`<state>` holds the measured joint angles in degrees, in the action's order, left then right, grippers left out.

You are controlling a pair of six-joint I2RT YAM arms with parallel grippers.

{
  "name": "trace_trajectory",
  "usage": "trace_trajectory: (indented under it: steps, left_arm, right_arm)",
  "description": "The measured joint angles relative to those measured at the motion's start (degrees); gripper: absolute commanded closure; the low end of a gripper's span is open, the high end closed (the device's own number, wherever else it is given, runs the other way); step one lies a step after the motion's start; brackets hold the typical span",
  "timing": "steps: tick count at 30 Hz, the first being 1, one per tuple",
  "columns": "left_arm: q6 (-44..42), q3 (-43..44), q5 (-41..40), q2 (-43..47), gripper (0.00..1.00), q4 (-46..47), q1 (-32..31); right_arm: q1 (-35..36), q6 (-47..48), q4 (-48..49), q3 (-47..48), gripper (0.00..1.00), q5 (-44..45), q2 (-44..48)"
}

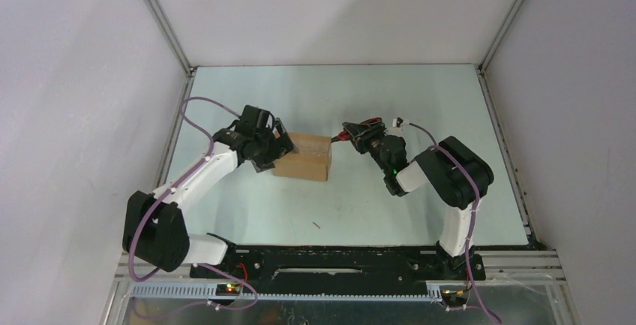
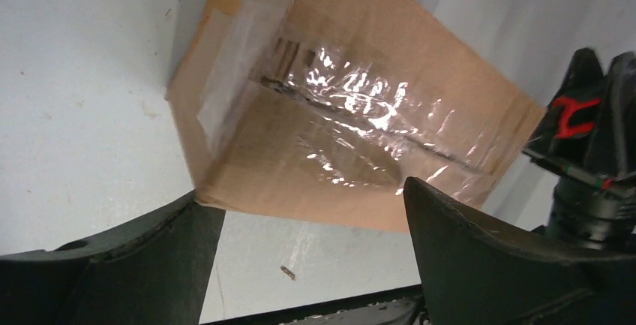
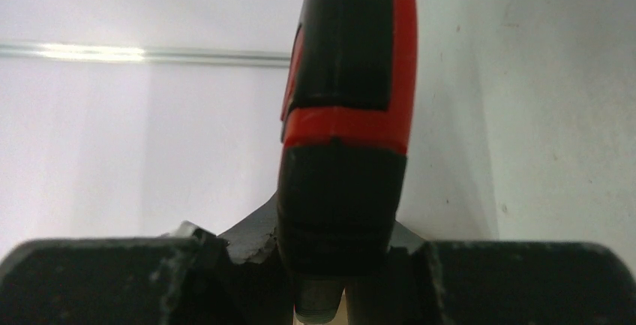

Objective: Unpack the express box
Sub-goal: Cut the express box at the center of the board.

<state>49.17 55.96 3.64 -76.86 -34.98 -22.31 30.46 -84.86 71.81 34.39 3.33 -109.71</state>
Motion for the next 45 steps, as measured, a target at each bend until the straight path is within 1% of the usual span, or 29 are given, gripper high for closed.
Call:
trace_trajectory:
  steps: [4,9,14,20,23,27,31,34,37,39,43,45]
  left_arm:
    - [3.0,0.1,0.2,0.0,0.11,1.6,0.3]
    - [4.7,0.9,1.3,0.1,0.15,3.7,0.3]
    - [6.8,0.8,1.6,0.1,0.15,5.3,-0.8]
    - [8.7,0.8,1.5,0.4,0.22,5.6,-2.0]
    - [8.9,0.8,0.7,0.8,0.23,4.1,-2.3]
    - [7.1,0.9,-3.9,2.7,0.22,-1.8,-2.6]
    - [3.1,1.1,-6.6,4.8,0.24,-7.0,-2.4]
    - [-0.4,2.3,-7.6,4.9,0.22,-9.6,-2.4]
    - [-4.0,3.0,-9.4,5.5,0.18,-11.0,-0.8]
    - [-5.4,3.3,-10.2,6.2,0.17,-11.0,2.0]
    - [-6.8,5.7,-11.1,5.3,0.20,-9.3,8.4]
    - [-7.2,6.9,-10.6,3.4,0.20,-6.6,10.3]
  right_arm:
    - [1.8,3.0,-0.6,0.0,1.00,-1.1,0.2]
    - [4.0,5.9,-2.7,-0.2,1.00,-1.7,0.2]
    - [4.4,5.9,-4.5,-0.2,1.00,-1.1,0.2]
    - [4.0,4.2,-5.4,-1.9,1.00,1.0,2.2]
    - [3.9,3.3,-5.3,-1.9,1.00,2.3,2.9]
    - [4.4,2.8,-6.1,-1.9,1.00,4.2,3.8]
    - [5.2,2.7,-6.3,-1.9,1.00,5.5,4.6]
    - [5.6,2.4,-6.5,-1.9,1.00,6.3,4.6]
    - [5.9,2.1,-6.5,-1.9,1.00,7.3,4.6]
    - [6.2,1.9,-6.6,-1.9,1.00,7.8,4.6]
    - [6.4,1.8,-6.6,-1.8,1.00,8.8,4.6]
    - [6.5,1.8,-6.6,-1.8,1.00,9.2,4.6]
